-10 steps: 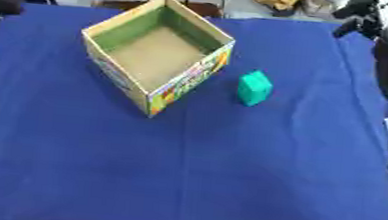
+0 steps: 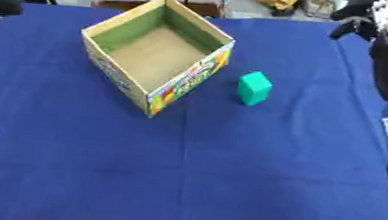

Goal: Pick up objects on the table and place them in the box.

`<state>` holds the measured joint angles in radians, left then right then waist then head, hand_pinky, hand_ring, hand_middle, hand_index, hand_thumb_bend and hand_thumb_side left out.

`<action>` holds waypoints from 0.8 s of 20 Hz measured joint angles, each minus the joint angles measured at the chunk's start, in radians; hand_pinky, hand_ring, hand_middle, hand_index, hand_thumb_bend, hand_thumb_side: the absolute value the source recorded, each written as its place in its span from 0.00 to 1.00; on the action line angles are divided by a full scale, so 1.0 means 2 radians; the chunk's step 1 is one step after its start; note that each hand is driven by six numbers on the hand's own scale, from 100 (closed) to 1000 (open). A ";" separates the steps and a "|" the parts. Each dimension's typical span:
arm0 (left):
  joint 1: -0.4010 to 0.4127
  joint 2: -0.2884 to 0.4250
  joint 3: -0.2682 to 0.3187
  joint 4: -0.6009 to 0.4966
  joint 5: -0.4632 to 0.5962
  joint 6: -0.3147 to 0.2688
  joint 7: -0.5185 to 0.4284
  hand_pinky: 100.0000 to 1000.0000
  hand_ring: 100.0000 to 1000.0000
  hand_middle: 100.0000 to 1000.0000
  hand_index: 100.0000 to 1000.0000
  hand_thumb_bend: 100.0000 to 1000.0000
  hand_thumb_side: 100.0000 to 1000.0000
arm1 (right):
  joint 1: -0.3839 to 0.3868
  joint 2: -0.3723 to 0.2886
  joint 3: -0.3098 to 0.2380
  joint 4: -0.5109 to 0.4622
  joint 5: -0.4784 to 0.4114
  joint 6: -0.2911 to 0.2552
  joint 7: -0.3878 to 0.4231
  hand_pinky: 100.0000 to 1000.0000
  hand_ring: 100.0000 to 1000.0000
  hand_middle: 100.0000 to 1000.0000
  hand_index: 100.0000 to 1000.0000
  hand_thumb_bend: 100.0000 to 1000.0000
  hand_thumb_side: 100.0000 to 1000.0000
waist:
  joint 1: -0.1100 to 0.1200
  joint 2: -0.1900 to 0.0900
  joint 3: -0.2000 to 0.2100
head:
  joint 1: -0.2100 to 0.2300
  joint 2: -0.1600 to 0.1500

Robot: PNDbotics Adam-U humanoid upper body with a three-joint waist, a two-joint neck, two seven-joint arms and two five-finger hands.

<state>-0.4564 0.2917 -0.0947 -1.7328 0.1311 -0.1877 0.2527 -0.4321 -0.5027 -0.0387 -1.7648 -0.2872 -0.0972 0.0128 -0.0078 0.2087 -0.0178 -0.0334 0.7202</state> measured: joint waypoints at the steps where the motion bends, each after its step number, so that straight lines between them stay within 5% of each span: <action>1: 0.000 0.000 0.000 0.000 0.000 0.000 0.000 0.64 0.58 0.58 0.74 0.57 0.98 | -0.001 -0.003 0.002 0.002 0.002 0.000 0.002 0.41 0.55 0.61 0.74 0.00 0.54 | 0.000 0.000 0.000 | 0.000 0.000; 8: 0.000 0.000 0.000 0.000 0.000 0.001 -0.001 0.64 0.58 0.58 0.74 0.57 0.98 | -0.036 -0.063 0.025 0.043 0.044 -0.003 0.049 0.49 0.64 0.68 0.78 0.20 0.48 | 0.000 -0.003 0.007 | -0.006 0.000; 10: 0.000 0.000 -0.002 0.000 0.000 0.002 -0.002 0.64 0.58 0.58 0.74 0.57 0.98 | -0.052 -0.084 0.035 0.063 0.072 -0.006 0.077 0.50 0.65 0.69 0.78 0.23 0.48 | 0.000 -0.004 0.009 | -0.007 0.000; 16: 0.000 0.000 -0.005 0.000 0.000 0.004 -0.005 0.64 0.58 0.58 0.74 0.57 0.98 | -0.116 -0.122 0.066 0.135 0.189 -0.032 0.178 0.54 0.69 0.78 0.85 0.53 0.42 | -0.003 -0.009 0.014 | -0.010 0.000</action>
<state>-0.4558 0.2917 -0.1049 -1.7323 0.1311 -0.1801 0.2426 -0.6633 -0.7468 0.0930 -1.4940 0.0902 -0.1615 0.3679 -0.0141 0.1903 0.0100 -0.0537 0.7207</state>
